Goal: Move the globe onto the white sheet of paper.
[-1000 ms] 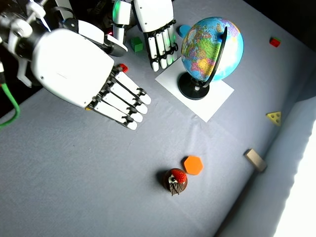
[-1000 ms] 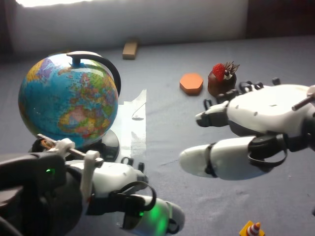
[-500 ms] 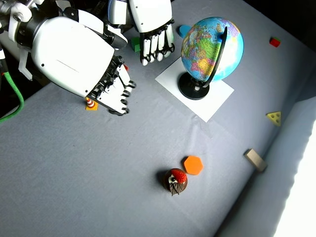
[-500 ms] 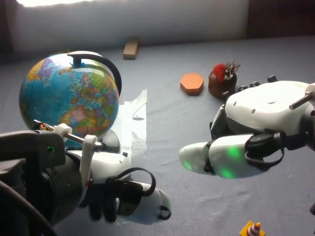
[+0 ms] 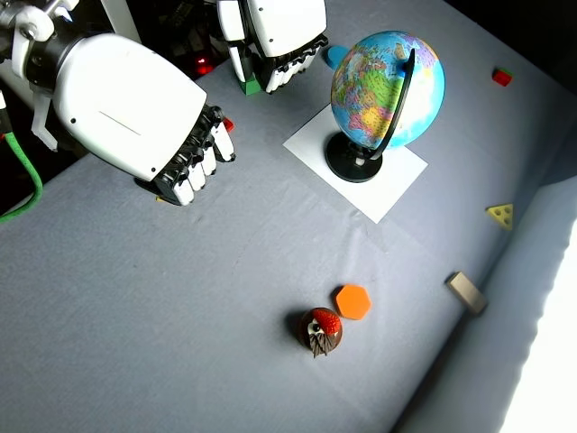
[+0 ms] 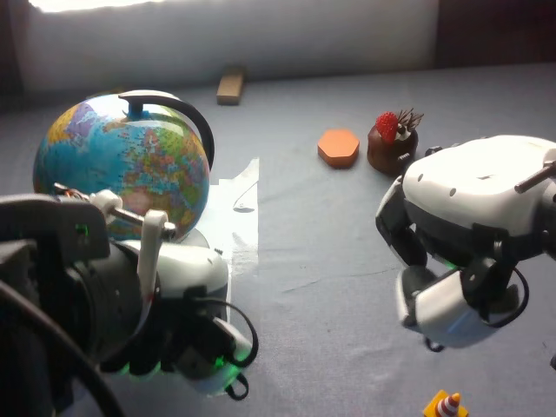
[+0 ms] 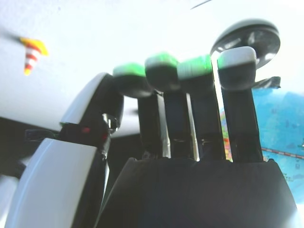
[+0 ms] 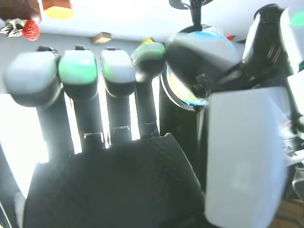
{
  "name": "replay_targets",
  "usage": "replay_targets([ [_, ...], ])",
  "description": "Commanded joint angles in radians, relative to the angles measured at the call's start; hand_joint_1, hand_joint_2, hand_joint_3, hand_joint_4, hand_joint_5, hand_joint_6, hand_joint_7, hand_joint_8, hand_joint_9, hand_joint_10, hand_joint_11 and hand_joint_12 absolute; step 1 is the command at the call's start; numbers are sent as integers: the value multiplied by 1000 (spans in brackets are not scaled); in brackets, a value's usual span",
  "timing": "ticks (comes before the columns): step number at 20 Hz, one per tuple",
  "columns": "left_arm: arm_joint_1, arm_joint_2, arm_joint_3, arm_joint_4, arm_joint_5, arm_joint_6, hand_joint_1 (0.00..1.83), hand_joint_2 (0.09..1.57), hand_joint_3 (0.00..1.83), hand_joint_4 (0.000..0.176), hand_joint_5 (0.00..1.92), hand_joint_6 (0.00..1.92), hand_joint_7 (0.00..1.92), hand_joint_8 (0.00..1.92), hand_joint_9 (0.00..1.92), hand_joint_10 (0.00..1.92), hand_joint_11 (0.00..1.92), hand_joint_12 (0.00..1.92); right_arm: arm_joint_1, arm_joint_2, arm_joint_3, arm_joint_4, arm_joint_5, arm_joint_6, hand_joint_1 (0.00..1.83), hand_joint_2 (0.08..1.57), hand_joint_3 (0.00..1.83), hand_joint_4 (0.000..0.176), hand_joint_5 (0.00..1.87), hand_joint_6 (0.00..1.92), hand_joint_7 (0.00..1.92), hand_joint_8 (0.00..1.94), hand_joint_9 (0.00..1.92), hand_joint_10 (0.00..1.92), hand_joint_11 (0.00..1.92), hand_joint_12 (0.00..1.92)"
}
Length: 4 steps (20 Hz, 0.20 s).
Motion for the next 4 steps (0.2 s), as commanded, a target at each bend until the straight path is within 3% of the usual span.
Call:
replay_targets([
  [1,-14,1,1,44,12,1,765,1417,0,0,959,1921,1012,1921,1141,1921,1133,1921,4,5,-6,-52,7,1,964,738,1317,0,821,1921,1251,1941,1279,1921,1341,1921],
  [4,-27,0,3,49,12,1,790,1412,0,0,962,1921,1036,1921,1173,1921,1156,1921,0,5,-6,-53,10,1,966,725,1340,0,835,1921,1295,1941,1301,1921,1390,1921],
])
